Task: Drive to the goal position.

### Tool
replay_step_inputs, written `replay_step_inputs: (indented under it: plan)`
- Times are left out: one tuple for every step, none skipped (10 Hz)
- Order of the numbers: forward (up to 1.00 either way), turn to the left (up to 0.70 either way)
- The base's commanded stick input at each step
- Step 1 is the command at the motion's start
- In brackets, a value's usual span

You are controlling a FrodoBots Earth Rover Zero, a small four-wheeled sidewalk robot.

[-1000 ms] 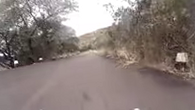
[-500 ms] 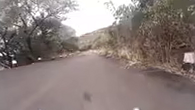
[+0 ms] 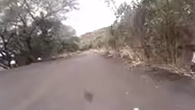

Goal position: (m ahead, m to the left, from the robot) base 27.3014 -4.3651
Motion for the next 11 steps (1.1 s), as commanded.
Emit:
replay_step_inputs:
  plan:
    - [0.50, 0.00]
    - [0.50, 0.00]
    - [0.50, 0.00]
    - [0.50, 0.00]
    - [0.50, 0.00]
    - [0.50, 0.00]
    - [0.50, 0.00]
    - [0.50, 0.00]
    - [0.50, 0.00]
    - [0.50, 0.00]
    - [0.50, 0.00]
